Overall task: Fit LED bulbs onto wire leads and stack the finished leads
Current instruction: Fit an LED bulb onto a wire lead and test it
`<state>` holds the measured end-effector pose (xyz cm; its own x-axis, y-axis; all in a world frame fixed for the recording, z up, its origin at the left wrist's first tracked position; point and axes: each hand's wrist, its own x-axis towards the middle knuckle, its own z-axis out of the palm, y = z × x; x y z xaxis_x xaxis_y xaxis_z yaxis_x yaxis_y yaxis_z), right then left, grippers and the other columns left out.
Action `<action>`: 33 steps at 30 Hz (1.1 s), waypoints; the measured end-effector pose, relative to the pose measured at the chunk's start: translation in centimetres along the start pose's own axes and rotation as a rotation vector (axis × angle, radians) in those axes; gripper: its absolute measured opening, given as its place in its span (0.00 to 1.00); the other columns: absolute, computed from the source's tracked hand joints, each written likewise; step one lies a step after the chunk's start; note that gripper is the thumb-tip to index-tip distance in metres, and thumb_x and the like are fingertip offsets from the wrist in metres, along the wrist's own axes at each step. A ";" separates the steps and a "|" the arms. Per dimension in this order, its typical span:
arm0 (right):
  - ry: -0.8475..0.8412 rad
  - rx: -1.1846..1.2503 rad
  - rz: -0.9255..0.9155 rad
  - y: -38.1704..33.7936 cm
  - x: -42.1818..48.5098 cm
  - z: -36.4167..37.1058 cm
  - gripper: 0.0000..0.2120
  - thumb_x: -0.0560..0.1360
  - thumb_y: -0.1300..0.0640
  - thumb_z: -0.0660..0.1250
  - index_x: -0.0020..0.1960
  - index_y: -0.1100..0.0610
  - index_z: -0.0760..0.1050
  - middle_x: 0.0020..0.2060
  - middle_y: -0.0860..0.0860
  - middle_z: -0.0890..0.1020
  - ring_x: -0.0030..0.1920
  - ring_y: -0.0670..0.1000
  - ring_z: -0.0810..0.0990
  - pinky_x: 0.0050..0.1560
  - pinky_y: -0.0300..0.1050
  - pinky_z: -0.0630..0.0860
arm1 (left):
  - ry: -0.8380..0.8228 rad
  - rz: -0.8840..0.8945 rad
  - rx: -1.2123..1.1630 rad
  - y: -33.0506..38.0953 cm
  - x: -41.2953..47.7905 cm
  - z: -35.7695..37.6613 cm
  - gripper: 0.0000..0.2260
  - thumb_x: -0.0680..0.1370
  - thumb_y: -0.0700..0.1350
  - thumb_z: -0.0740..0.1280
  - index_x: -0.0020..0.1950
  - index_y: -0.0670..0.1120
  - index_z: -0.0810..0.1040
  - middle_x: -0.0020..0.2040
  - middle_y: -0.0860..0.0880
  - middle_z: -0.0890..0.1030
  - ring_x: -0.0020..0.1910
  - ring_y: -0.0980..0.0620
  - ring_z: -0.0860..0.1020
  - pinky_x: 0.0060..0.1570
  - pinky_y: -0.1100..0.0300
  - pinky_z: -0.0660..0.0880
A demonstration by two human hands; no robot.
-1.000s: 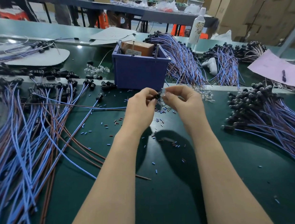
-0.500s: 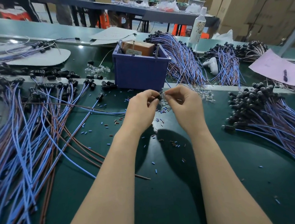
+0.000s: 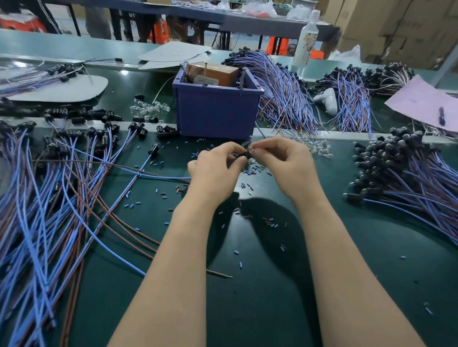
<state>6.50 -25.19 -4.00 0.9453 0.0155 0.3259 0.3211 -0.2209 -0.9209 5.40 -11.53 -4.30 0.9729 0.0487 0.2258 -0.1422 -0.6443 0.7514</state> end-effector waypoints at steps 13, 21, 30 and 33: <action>0.056 0.470 0.273 0.6 0.0 1.2 0.05 0.75 0.66 0.67 0.42 0.60 0.79 0.36 0.53 0.81 0.39 0.49 0.79 0.47 0.39 0.77 | 0.024 0.108 -0.157 0.3 -0.3 -0.3 0.06 0.78 0.41 0.65 0.53 0.43 0.80 0.37 0.52 0.81 0.33 0.67 0.74 0.36 0.80 0.65; 0.056 0.469 0.306 0.4 -0.4 2.1 0.04 0.76 0.65 0.65 0.44 0.60 0.77 0.38 0.56 0.81 0.39 0.50 0.80 0.47 0.40 0.79 | 0.059 0.057 -0.073 0.2 -0.1 -0.2 0.08 0.78 0.43 0.65 0.54 0.45 0.81 0.46 0.47 0.84 0.48 0.49 0.80 0.54 0.59 0.74; 0.311 0.463 0.240 0.1 0.4 0.8 0.07 0.78 0.65 0.62 0.42 0.57 0.72 0.36 0.53 0.77 0.37 0.48 0.77 0.44 0.39 0.77 | 0.096 0.160 -0.195 1.9 -0.4 -0.1 0.11 0.77 0.52 0.66 0.46 0.45 0.79 0.37 0.52 0.77 0.34 0.58 0.73 0.42 0.59 0.72; 0.366 0.518 0.320 0.7 0.6 -0.4 0.08 0.79 0.63 0.61 0.41 0.56 0.72 0.34 0.51 0.78 0.35 0.47 0.76 0.38 0.36 0.75 | -0.351 -0.230 -0.461 2.5 -0.7 0.4 0.23 0.79 0.60 0.57 0.47 0.41 0.78 0.23 0.53 0.74 0.20 0.58 0.68 0.25 0.67 0.67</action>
<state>7.31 -25.70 -4.37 0.9468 -0.3217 -0.0105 0.1030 0.3335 -0.9371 4.48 -13.49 -2.81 0.9788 -0.1570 -0.1315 0.0898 -0.2479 0.9646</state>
